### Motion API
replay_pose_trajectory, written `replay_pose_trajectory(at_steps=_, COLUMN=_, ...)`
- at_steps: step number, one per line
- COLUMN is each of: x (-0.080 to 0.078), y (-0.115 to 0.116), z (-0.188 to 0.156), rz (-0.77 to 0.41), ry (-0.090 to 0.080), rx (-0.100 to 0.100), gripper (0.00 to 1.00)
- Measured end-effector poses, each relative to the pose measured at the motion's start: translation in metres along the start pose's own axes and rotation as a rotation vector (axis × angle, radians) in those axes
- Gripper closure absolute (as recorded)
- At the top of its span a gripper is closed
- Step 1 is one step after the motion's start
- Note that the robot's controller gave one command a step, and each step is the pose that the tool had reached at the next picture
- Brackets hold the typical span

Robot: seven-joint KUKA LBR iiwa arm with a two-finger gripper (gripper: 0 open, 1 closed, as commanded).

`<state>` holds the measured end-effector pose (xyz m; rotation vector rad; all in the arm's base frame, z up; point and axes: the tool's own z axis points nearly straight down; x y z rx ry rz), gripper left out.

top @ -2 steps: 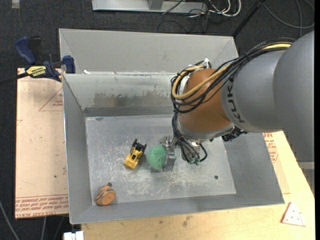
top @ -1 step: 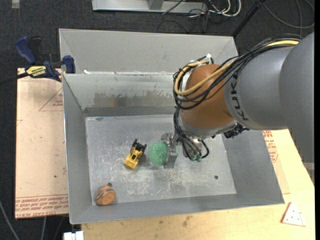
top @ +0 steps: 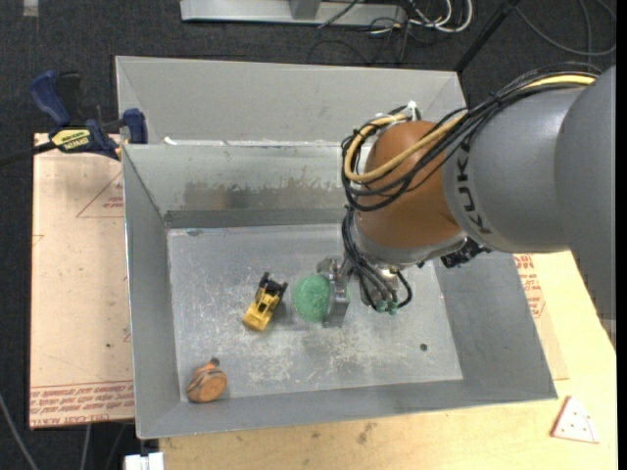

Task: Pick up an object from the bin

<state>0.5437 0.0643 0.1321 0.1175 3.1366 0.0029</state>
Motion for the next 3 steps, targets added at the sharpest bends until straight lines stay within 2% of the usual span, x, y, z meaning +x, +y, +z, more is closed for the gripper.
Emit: replay_pose_trajectory(at_steps=3, x=0.0, y=0.0, z=-0.021, rz=-0.001, ry=0.003, rx=0.001, gripper=1.0)
